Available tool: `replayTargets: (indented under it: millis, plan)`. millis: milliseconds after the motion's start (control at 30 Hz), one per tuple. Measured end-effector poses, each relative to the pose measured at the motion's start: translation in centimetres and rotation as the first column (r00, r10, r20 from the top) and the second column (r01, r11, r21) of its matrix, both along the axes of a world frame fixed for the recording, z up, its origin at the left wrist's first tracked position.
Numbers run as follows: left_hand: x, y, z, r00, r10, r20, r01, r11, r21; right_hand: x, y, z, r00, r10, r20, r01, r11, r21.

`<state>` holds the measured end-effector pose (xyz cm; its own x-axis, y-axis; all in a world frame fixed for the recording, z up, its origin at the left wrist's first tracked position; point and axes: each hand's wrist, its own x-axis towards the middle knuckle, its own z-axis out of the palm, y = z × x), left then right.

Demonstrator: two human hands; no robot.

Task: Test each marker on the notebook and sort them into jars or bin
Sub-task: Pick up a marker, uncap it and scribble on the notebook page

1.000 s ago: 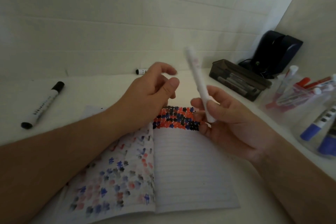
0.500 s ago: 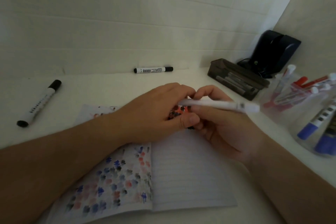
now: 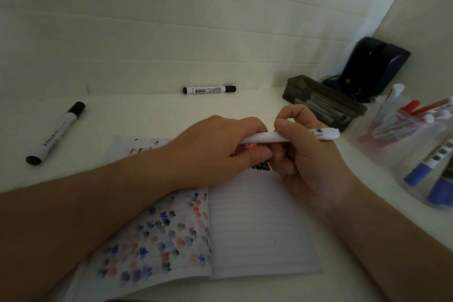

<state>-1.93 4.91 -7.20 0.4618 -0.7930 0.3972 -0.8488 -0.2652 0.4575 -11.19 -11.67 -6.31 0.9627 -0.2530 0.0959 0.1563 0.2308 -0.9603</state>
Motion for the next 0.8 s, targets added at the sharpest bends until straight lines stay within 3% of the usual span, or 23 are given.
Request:
replayTargets:
  millis: [133, 300, 800]
  plan:
    - [-0.3, 0.0, 0.3, 0.998, 0.032, -0.053, -0.035, 0.998, -0.055, -0.4, 0.2, 0.6, 0.997, 0.073, 0.012, -0.072, 0.997, -0.026]
    - [-0.3, -0.4, 0.9, 0.982, 0.026, -0.188, -0.011, 0.997, 0.078, -0.8, -0.5, 0.9, 0.990, 0.140, 0.034, -0.138, 0.988, -0.073]
    - [-0.4, -0.2, 0.7, 0.984, -0.014, -0.176, 0.001, 0.997, -0.077, -0.5, -0.4, 0.5, 0.988, 0.143, 0.050, -0.140, 0.988, -0.068]
